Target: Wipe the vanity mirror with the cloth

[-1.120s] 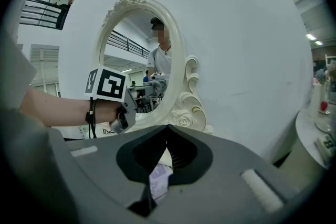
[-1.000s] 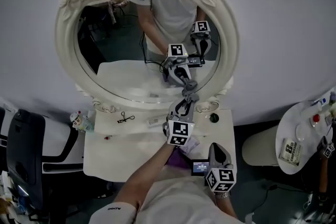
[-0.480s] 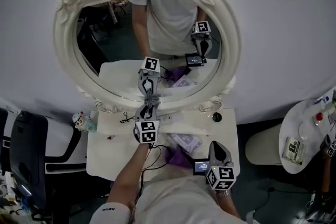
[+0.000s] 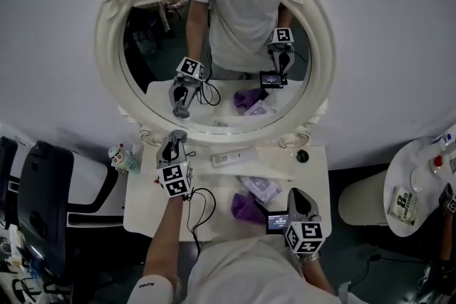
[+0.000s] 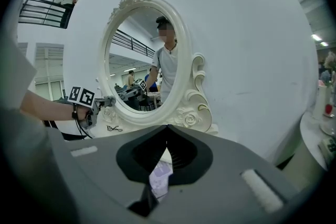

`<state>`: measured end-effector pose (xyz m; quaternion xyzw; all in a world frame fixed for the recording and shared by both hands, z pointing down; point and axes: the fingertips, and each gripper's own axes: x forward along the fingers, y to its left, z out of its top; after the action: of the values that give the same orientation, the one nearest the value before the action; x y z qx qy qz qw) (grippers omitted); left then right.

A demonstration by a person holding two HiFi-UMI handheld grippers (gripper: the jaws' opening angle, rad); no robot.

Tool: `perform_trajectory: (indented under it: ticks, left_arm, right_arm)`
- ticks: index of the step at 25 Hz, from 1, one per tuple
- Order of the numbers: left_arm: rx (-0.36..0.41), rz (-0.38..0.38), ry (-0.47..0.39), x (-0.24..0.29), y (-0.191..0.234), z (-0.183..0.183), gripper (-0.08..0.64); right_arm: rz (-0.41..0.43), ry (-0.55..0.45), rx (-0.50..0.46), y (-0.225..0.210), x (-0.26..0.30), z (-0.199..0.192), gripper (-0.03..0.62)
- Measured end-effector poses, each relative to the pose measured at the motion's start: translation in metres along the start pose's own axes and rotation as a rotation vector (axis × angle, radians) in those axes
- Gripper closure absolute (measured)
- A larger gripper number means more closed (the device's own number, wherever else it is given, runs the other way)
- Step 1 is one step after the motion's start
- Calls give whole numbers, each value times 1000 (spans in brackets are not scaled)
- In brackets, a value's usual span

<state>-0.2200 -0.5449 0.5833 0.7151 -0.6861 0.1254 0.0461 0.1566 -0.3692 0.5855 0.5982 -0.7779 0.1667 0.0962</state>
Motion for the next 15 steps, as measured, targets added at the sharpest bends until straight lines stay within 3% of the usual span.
perform_trajectory:
  ticks: [3, 7, 11, 15]
  left_arm:
    - [-59, -23, -47, -26, 15, 8, 479]
    - [-86, -181, -124, -75, 9, 20, 479]
    - [-85, -289, -146, -122, 13, 18, 479]
    - [-146, -380, -157, -165, 14, 12, 479]
  right_arm:
    - [-16, -14, -16, 11, -3, 4, 584]
    - [-69, -27, 7, 36, -11, 5, 584]
    - [-58, -51, 64, 95, -19, 6, 584]
    - [-41, -52, 31, 153, -30, -1, 584]
